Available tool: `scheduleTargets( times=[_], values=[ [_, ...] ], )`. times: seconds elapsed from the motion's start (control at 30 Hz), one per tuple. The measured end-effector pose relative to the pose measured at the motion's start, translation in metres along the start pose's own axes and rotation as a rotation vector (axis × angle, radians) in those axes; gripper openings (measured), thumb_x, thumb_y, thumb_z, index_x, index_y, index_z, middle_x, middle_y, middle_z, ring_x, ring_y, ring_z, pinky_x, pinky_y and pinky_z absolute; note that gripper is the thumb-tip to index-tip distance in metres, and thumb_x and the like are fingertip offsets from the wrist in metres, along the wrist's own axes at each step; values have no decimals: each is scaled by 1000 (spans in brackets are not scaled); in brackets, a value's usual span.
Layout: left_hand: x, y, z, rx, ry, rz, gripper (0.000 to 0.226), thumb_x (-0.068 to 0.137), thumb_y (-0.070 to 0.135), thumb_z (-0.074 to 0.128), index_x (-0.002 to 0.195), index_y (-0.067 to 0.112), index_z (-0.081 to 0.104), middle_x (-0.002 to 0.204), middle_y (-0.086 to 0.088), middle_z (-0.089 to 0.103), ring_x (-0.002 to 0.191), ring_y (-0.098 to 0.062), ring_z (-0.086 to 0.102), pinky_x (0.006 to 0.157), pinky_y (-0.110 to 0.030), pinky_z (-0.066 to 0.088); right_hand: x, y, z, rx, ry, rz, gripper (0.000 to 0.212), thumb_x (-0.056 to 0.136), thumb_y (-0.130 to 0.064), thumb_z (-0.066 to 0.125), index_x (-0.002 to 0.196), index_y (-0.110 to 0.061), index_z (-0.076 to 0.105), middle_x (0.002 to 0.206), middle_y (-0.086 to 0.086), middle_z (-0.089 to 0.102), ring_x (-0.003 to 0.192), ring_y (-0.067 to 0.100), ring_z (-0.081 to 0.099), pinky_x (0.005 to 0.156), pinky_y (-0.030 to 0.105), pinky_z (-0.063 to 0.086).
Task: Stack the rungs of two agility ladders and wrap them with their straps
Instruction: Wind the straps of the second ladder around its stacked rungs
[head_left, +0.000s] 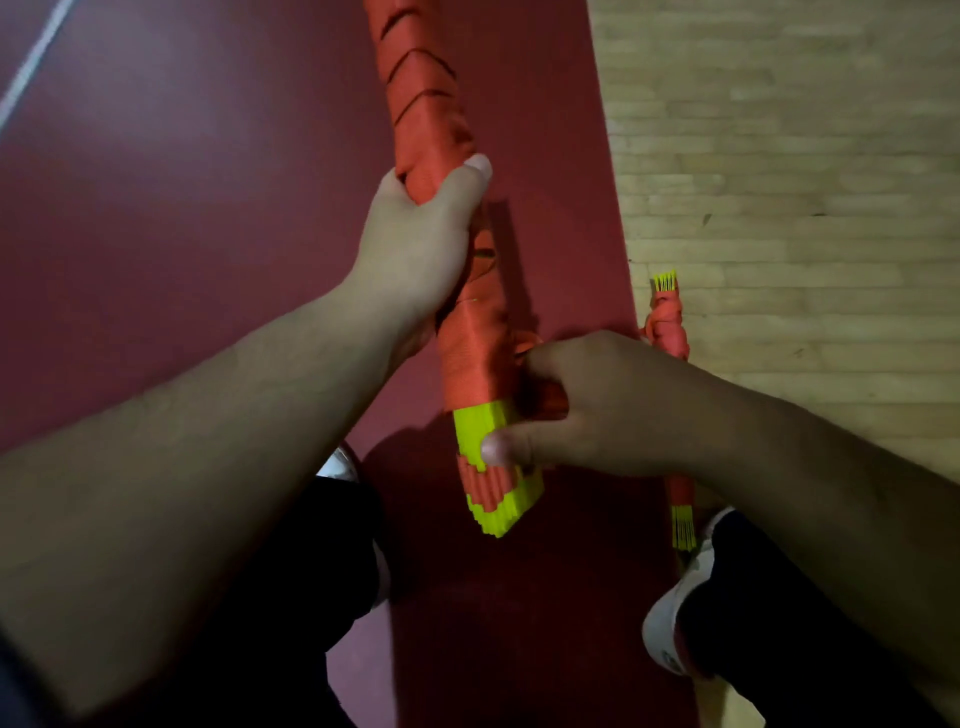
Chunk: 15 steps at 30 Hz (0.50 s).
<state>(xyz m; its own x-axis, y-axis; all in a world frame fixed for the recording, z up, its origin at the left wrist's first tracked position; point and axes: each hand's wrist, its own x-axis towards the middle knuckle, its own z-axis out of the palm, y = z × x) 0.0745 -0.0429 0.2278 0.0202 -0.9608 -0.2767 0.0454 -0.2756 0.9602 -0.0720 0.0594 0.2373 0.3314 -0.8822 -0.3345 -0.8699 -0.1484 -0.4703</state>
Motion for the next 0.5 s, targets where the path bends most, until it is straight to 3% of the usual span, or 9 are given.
scheduleTargets(
  times=[0.07,0.13,0.17,0.23,0.3,0.4,0.43,0.5],
  values=[
    [0,3,1,33,86,0,31,82,46,69,101,23,60,92,-2,72,83,-23,73,80,-49,60,-2,-5,1,22,23,35,74,57,-95,51,89,-29,61,78,-11,62,71,5,59,66,33,50],
    [0,7,-1,-38,108,-52,29,84,42,68,101,20,59,80,1,70,72,-19,72,69,-41,60,-1,-7,1,52,37,52,72,57,-92,53,90,-28,63,79,-10,65,72,8,62,69,37,54],
    [0,9,-1,-109,66,-107,29,85,38,67,102,15,59,72,2,68,64,-18,70,63,-38,58,0,-5,-2,102,29,54,69,59,-88,56,92,-28,65,82,-8,68,74,11,64,72,40,55],
    [-2,12,-4,-240,-105,-213,26,89,36,63,102,14,59,69,-1,62,60,-20,63,68,-39,53,1,0,-10,262,-13,42,67,60,-81,60,94,-25,70,86,-5,73,79,13,69,77,44,57],
    [-2,13,-8,-295,-261,-242,24,92,39,58,100,17,59,80,-3,62,71,-20,61,79,-43,48,0,4,-17,423,-55,8,63,62,-76,65,96,-23,73,89,-2,76,84,15,72,82,48,58],
    [-2,10,-13,-371,-384,-264,30,97,45,50,112,20,58,104,-1,71,87,-17,70,78,-33,52,-1,3,-16,641,-155,-84,53,72,-62,70,101,-18,74,97,8,78,93,29,75,87,55,57],
    [-3,10,-13,-416,-429,-279,32,98,47,47,112,21,59,107,-1,72,90,-17,71,77,-33,55,-1,2,-14,681,-180,-129,45,76,-56,72,101,-19,74,99,5,78,95,25,75,88,49,59],
    [-8,8,-11,-471,-499,-321,42,97,50,43,98,19,71,103,-3,74,90,-17,72,83,-39,57,-2,-3,-8,742,-209,-201,18,85,-42,74,96,-28,75,98,-9,78,96,7,73,83,23,57]
  ],
)
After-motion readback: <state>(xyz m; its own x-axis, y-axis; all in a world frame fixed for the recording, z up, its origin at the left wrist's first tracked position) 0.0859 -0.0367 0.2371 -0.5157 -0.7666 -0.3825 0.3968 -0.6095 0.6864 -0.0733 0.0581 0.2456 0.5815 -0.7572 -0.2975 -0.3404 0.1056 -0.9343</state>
